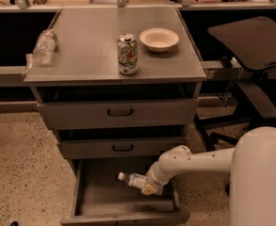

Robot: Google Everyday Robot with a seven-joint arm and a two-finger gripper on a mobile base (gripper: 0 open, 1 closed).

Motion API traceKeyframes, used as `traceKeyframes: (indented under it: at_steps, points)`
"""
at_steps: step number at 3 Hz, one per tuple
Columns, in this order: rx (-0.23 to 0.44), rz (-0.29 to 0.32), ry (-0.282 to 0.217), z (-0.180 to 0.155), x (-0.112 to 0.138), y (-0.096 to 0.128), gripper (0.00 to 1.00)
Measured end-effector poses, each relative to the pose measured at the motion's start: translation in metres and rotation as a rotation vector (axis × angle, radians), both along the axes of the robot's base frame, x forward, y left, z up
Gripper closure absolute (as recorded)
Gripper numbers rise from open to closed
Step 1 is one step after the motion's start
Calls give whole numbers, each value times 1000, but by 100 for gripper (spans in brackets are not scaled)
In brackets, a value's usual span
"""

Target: Place blue plastic bottle into bottom drawer

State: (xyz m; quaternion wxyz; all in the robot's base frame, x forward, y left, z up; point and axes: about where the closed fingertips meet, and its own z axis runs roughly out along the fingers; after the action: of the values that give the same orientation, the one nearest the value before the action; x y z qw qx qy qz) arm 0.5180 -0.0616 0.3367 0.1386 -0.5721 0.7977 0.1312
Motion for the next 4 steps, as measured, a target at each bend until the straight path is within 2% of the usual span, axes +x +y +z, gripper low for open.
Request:
traceKeyframes:
  at_steps: [1, 2, 3, 4]
  points:
    - [51, 60, -44, -56, 20, 15, 83]
    - [73, 104, -52, -103, 32, 28, 60]
    - [62, 116, -36, -143, 40, 33, 37]
    - [67, 93, -24, -165, 42, 34, 13]
